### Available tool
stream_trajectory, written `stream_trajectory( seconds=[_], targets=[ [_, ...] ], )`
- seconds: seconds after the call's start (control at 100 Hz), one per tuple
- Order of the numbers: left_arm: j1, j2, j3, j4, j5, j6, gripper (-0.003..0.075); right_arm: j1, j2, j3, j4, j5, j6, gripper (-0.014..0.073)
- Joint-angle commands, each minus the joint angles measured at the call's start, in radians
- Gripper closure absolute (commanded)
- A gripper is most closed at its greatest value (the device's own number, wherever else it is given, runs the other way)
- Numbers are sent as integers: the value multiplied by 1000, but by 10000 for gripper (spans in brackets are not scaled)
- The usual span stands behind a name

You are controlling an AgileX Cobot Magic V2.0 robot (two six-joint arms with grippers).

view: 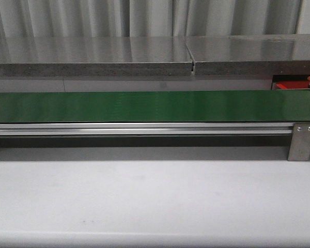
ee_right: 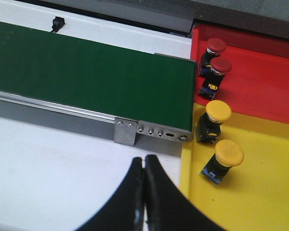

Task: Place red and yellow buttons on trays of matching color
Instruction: 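Lower the left gripper onto a yellow button in the cluster and grasp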

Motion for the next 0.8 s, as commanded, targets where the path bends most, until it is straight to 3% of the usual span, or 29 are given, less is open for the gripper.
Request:
stream_trajectory(
  seconds=[0.0, 0.36, 0.79],
  targets=[
    [3, 31, -91, -18, -13, -61, 247, 1, -1, -23, -9, -68, -8, 712],
    [3, 275, -333, 8, 94, -186, 247, 1, -1, -23, -9, -68, -8, 712],
    [3, 377, -372, -5, 66, -211, 247, 1, -1, -23, -9, -69, -8, 712]
  ],
)
